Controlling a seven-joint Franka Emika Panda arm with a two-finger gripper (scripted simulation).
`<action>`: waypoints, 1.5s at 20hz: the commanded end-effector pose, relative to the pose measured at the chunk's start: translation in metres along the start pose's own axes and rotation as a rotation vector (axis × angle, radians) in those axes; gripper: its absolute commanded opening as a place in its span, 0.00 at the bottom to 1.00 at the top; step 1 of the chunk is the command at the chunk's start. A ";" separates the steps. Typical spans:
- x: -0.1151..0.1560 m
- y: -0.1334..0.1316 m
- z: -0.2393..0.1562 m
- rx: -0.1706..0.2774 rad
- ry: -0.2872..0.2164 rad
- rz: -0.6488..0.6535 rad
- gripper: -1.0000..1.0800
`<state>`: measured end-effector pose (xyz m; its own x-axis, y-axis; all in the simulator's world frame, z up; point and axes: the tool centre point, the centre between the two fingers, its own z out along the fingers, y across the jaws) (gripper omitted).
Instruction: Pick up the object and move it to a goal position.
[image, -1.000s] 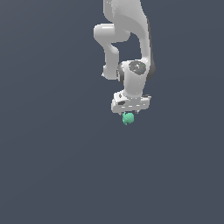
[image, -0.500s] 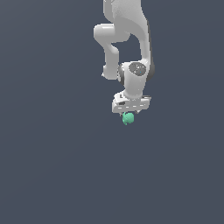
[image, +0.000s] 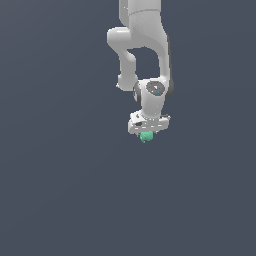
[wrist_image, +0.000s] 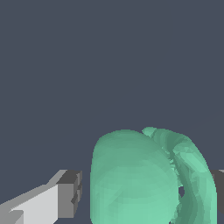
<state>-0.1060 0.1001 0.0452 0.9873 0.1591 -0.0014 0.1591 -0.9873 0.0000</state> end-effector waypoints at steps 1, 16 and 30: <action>0.000 0.000 0.005 0.000 0.001 0.000 0.96; 0.001 0.000 0.004 0.000 0.003 0.000 0.00; -0.004 -0.012 -0.057 -0.001 0.003 0.000 0.00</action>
<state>-0.1103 0.1093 0.0915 0.9873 0.1590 0.0005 0.1590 -0.9873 0.0004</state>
